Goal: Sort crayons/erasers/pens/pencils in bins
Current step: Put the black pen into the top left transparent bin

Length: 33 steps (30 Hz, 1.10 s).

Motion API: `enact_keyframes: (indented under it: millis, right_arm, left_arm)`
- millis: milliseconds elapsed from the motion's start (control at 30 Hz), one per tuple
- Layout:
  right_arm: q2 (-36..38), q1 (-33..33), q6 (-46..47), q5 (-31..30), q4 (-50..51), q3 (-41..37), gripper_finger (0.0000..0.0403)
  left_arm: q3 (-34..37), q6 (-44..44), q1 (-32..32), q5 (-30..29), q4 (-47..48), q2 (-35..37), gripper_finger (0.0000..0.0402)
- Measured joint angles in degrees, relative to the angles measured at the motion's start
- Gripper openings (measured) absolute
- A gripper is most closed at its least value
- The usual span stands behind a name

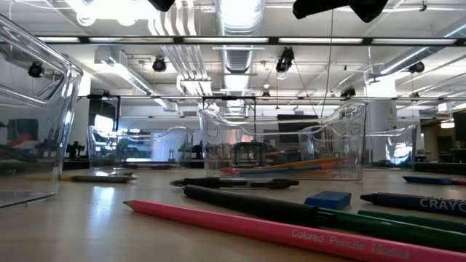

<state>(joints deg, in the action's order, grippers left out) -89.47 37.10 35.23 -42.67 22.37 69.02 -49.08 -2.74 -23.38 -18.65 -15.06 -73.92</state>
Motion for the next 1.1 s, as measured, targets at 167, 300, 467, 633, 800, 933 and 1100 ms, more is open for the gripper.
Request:
enact_keyframes:
  millis: [167, 300, 467, 633, 800, 933, 1100]
  right_arm:
    - [-0.2, 0.0, 0.2, 4.2, 0.0, -1.4, 0.0027]
    - [-0.2, -0.4, 1.0, 5.6, -0.7, -4.0, 0.0061]
    - [-0.2, -1.9, -4.2, 5.7, -10.0, -9.0, 0.0108]
    - [-0.2, -5.6, -13.3, 15.7, -23.3, -12.7, 0.0138]
    - [-1.0, -10.0, -19.0, 20.2, -27.7, -13.9, 0.0152]
    - [-4.5, -12.8, -21.4, 22.7, -29.6, -14.0, 0.0152]
    - [-11.8, -14.7, -26.4, 26.4, -31.2, -11.0, 0.0152]
  left_arm:
    - [0.0, -2.8, -0.6, 0.0, 2.6, 1.6, 0.0203]
    - [0.0, -3.0, -0.8, -0.2, 2.8, 1.7, 0.0203]
    - [0.0, -5.8, -1.3, -0.3, 3.1, 1.5, 0.0203]
    - [0.0, -5.9, -2.5, -0.9, 3.2, 1.7, 0.0203]
    - [0.0, -5.9, -3.0, -1.4, 4.2, 2.0, 0.0203]
    - [0.0, -7.2, -4.0, -1.4, 6.7, 2.0, 0.0203]
    - [0.0, -7.6, -5.7, -2.9, 9.4, 3.2, 0.0203]
